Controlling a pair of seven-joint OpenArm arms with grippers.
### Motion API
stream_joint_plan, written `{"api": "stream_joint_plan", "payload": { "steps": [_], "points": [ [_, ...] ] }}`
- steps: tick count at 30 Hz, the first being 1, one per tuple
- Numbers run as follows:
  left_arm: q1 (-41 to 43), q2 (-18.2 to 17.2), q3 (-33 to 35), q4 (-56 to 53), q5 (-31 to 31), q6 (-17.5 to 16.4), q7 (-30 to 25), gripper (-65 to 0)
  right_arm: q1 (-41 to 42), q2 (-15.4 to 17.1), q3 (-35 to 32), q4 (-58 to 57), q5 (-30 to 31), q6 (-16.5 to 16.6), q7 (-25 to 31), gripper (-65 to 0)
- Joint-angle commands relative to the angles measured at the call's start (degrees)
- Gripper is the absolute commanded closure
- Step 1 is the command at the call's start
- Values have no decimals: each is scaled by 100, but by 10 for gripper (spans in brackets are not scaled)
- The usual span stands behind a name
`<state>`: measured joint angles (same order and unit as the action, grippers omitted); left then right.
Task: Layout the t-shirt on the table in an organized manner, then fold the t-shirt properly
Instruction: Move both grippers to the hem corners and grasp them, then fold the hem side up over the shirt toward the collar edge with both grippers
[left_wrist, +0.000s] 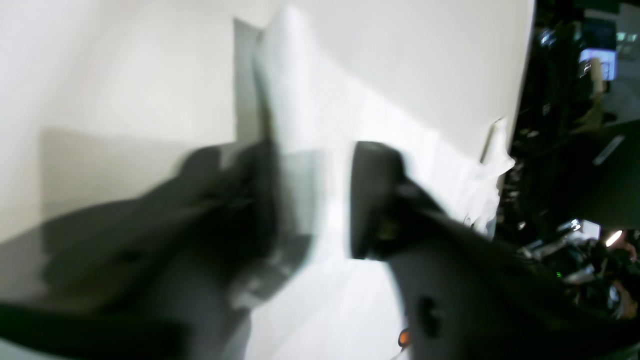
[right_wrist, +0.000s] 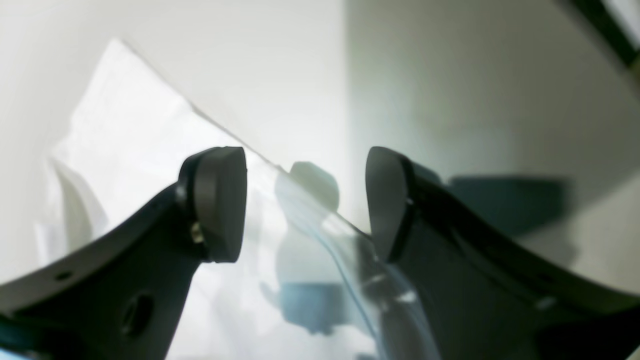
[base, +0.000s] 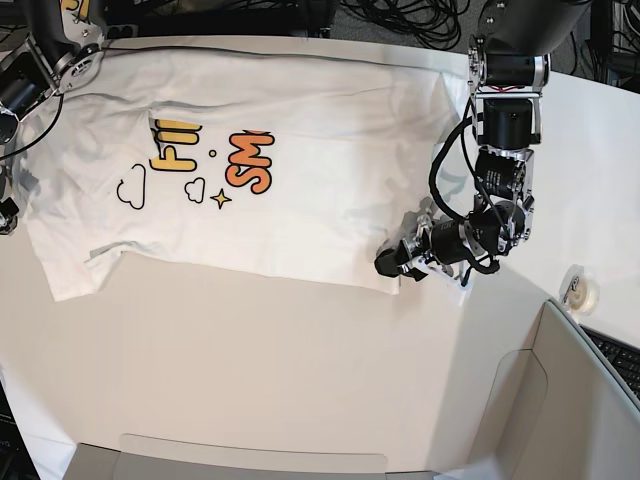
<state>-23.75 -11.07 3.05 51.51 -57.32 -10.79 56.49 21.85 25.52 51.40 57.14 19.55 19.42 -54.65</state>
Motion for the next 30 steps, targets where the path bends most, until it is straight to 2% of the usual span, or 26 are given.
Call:
{"api": "stream_joint_plan", "payload": {
  "steps": [1,3,4,8,13,15,19,27,30],
  "points": [
    [14,-5,51,-30,303,160,272,-78,167,178,-28,-49,142,40,239,-372],
    [14,-5,60,-30,330,160,272,-4,255,187,-28,-242,142,40,353,-371],
    [14,-5,60,-30,330,160,272,0,290,187,-36,-321,142,40,371,-371],
    [32,-5,60,-30,330,160,272,-19,519,231,-326,-690,142,49,380,-371],
    [32,-5,60,-30,330,160,272,-21,782,345,-537,-1332,159,524,388,-371],
    [32,-23,60,-30,330,160,272,-21,818,345,-537,-1473,159,585,397,-371],
    [32,-40,60,-30,330,160,272,-21,782,327,-599,-1587,133,585,722,-371],
    [32,-31,60,-30,330,160,272,-21,774,257,-1672,-2053,133,585,1092,-367],
    [32,-23,60,-30,330,160,272,-21,686,151,-1777,-2018,142,594,1092,-351]
  ]
}}
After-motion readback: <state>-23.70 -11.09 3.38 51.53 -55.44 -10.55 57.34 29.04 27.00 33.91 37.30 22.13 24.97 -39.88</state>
